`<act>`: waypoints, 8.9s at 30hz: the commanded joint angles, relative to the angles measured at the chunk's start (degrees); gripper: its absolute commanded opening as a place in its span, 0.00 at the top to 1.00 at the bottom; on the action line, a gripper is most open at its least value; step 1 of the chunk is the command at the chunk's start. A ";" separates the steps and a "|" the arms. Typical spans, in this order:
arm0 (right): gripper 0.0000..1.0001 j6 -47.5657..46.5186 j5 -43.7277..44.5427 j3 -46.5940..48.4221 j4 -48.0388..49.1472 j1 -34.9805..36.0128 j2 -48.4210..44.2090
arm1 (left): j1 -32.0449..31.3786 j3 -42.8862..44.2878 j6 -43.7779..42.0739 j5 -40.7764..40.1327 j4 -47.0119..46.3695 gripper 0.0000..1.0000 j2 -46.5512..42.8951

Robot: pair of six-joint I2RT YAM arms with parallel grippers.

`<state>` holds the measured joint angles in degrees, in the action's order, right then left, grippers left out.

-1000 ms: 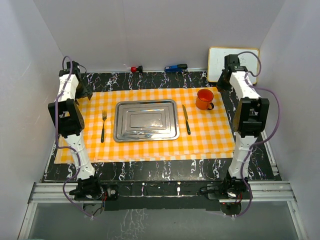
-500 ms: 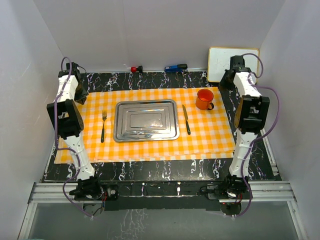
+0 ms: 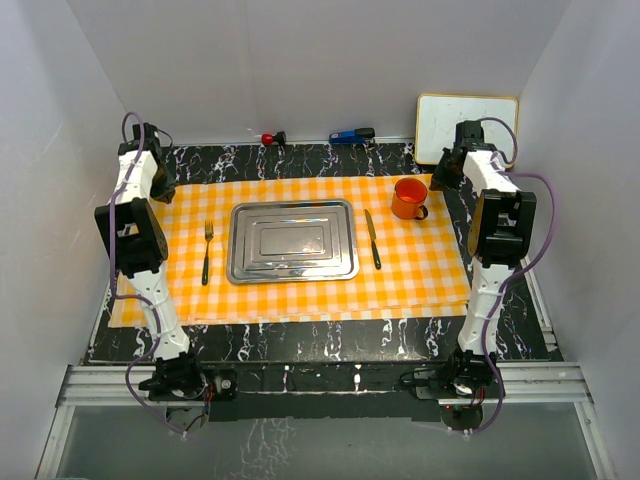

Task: Set the dinner table for one person
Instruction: Adjust the napkin at the center of the board, then reset both arms

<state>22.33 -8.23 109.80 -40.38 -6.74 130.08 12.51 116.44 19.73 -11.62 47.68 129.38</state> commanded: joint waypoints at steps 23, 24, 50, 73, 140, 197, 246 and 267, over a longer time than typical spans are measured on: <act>1.00 -1.84 1.87 -9.90 4.42 -0.09 -0.10 | -0.21 1.70 -1.62 1.76 -3.40 1.00 6.85; 1.00 -1.76 2.02 -10.40 3.90 -0.11 -0.28 | -0.21 1.93 -1.82 1.76 -3.32 1.00 7.11; 1.00 -0.79 2.47 -18.65 3.95 -0.02 -4.94 | -0.16 5.80 -3.11 3.97 -4.22 1.00 10.54; 1.00 -0.91 1.65 -18.26 3.65 0.14 -5.28 | -0.21 7.29 -3.61 4.38 -4.84 1.00 11.48; 1.00 -0.71 9.93 -9.11 1.73 0.49 -11.33 | -0.25 12.26 -2.67 6.61 11.79 0.54 1.01; 0.83 -1.01 9.35 -1.77 3.73 0.50 2.08 | -0.21 15.34 -1.43 3.91 12.55 0.66 4.26; 0.57 -10.74 -0.36 2.29 4.01 1.29 -20.93 | -0.21 -1.18 -9.71 12.85 -6.44 0.05 -23.97; 0.02 -12.66 -6.52 1.97 -0.19 1.37 -21.41 | -0.16 -1.11 -6.47 13.19 -2.73 0.01 -20.58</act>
<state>10.28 -11.90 109.97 -41.36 -5.52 110.26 12.25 115.48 11.81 2.22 44.82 111.09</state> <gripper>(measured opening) 0.961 0.985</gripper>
